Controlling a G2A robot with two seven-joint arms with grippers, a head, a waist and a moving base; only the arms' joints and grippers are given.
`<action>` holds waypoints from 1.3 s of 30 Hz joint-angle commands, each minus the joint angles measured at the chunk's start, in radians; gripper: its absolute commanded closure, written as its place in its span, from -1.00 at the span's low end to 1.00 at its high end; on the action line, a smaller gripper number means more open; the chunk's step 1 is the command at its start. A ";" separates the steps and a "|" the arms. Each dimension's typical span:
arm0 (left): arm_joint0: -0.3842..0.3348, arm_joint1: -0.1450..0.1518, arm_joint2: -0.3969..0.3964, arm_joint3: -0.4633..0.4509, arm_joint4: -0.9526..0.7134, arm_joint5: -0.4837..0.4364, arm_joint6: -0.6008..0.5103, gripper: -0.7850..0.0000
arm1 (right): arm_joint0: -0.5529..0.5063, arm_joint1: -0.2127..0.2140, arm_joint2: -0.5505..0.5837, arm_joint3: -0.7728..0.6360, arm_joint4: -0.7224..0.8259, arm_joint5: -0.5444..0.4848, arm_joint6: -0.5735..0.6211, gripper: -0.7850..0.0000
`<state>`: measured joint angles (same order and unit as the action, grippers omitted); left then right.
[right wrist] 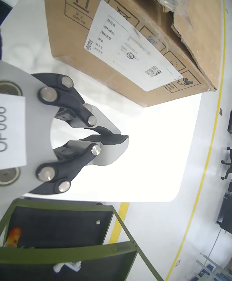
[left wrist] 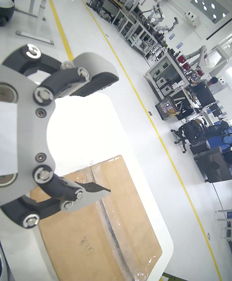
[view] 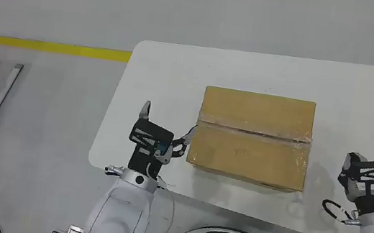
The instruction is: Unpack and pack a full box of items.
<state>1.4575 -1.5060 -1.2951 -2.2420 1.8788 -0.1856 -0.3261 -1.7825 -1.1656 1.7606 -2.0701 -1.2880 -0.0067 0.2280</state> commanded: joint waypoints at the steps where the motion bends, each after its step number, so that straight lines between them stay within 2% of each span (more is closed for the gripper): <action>1: 0.000 0.000 0.000 0.000 0.000 0.000 0.000 -1.00 | 0.044 -0.001 -0.020 0.025 0.007 -0.007 0.018 1.00; 9: 0.000 0.000 0.000 0.000 0.000 0.000 0.000 -1.00 | 0.174 -0.006 -0.131 0.108 -0.058 -0.007 0.069 1.00; 29: 0.000 0.000 0.000 0.000 0.000 0.000 0.000 -1.00 | 0.310 -0.026 -0.338 0.150 -0.189 -0.009 0.093 1.00; 33: 0.001 0.000 0.004 0.000 -0.005 -0.003 0.007 -1.00 | 0.307 -0.028 -0.336 0.144 -0.197 0.002 0.090 1.00; 39: -0.027 0.004 0.074 -0.003 -0.015 -0.087 0.025 -1.00 | 0.252 -0.027 -0.250 0.109 -0.150 0.049 0.088 1.00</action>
<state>1.4396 -1.5011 -1.2378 -2.2499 1.8683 -0.2656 -0.2957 -1.5192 -1.1927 1.4920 -1.9547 -1.4478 0.0364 0.3174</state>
